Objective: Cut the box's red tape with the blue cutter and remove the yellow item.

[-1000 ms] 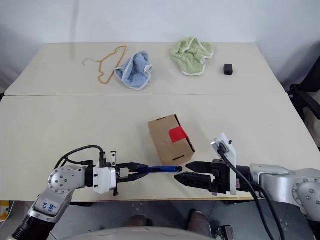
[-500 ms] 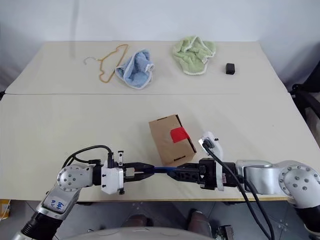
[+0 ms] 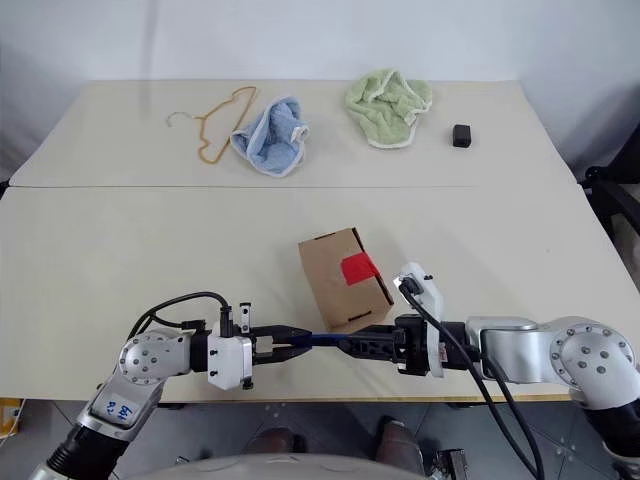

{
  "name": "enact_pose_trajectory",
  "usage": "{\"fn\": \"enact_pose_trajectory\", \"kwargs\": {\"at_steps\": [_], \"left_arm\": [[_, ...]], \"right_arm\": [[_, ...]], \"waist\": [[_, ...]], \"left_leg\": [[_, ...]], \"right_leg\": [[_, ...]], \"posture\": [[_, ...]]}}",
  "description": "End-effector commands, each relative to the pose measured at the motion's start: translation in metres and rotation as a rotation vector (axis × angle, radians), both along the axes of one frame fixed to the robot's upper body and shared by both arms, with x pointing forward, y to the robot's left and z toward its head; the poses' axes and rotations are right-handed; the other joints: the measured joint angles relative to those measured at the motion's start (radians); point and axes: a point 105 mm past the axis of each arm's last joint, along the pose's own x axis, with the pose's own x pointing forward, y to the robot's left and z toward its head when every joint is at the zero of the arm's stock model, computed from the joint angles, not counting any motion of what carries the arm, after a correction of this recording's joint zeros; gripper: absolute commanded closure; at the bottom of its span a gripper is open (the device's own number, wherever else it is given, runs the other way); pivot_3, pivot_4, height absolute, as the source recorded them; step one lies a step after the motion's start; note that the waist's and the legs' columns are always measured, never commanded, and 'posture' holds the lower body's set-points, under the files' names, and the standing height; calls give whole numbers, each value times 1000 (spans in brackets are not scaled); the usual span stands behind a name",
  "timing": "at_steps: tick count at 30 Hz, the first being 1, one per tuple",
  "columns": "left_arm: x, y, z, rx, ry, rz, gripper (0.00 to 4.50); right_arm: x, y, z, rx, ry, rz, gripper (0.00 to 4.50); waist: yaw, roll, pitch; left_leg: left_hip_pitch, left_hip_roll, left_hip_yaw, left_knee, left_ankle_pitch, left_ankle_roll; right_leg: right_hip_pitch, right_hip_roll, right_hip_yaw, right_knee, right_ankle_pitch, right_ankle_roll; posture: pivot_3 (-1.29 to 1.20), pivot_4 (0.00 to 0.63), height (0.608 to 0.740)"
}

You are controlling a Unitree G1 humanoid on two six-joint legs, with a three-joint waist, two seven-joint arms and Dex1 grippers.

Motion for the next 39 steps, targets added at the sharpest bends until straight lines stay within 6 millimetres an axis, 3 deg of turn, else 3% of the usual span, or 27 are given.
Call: {"fn": "enact_pose_trajectory", "kwargs": {"at_steps": [1,5,7,14,18,22,25,29,32,35,39], "left_arm": [[-4,-5,7,-18,-34,-18,4066],[-3,-4,6,-15,-32,-18,4066],[-4,-4,6,-15,-32,-18,4066],[-4,-5,5,-12,-30,-17,4066],[-5,-6,9,-50,-7,-24,4066],[-4,-3,22,-141,69,9,2774],[-7,10,40,-289,345,50,1863],[-22,42,53,-317,699,50,1857],[-13,73,53,-287,751,135,1857],[4,83,51,-304,734,190,2442],[20,64,47,-309,702,139,3687]], "right_arm": [[-3,2,-2,7,7,10,1862],[-2,1,-3,10,7,2,1862],[1,1,-3,16,4,-11,2218],[5,2,-5,28,-1,-30,4366],[5,1,-6,27,0,-29,4349],[4,-2,-3,25,-11,-13,4349],[-2,-10,10,41,-36,28,4349],[-14,-26,25,47,-46,59,4349],[-23,-43,40,29,-63,60,4349],[-25,-60,56,-1,-104,32,4349],[-20,-76,81,-42,-194,-21,4349]], "waist": [[0,0,0],[0,0,0],[0,0,0],[-1,0,0],[0,0,0],[0,0,0],[-2,0,0],[-3,0,0],[0,0,0],[10,0,0],[20,-1,0]], "left_leg": [[0,0,0,0,0,0],[0,0,0,0,0,0],[0,0,0,0,0,0],[0,0,0,0,0,0],[0,0,0,0,0,0],[0,0,0,1,0,0],[0,0,0,1,0,0],[0,1,0,1,0,0],[0,1,0,1,0,0],[0,0,1,1,0,0],[1,0,1,1,0,0]], "right_leg": [[0,0,0,0,0,0],[0,0,0,0,0,0],[0,0,0,0,0,0],[0,0,0,0,0,0],[0,0,0,0,0,0],[0,0,0,0,0,0],[0,0,1,0,0,0],[0,1,1,1,0,0],[0,1,1,1,0,0],[0,1,1,1,0,0],[0,1,2,1,1,-1]], "posture": [[0,150,740],[0,150,740],[0,150,740],[0,150,740],[0,150,740],[0,150,740],[0,150,740],[0,150,740],[0,150,740],[0,150,740],[0,150,740]]}}
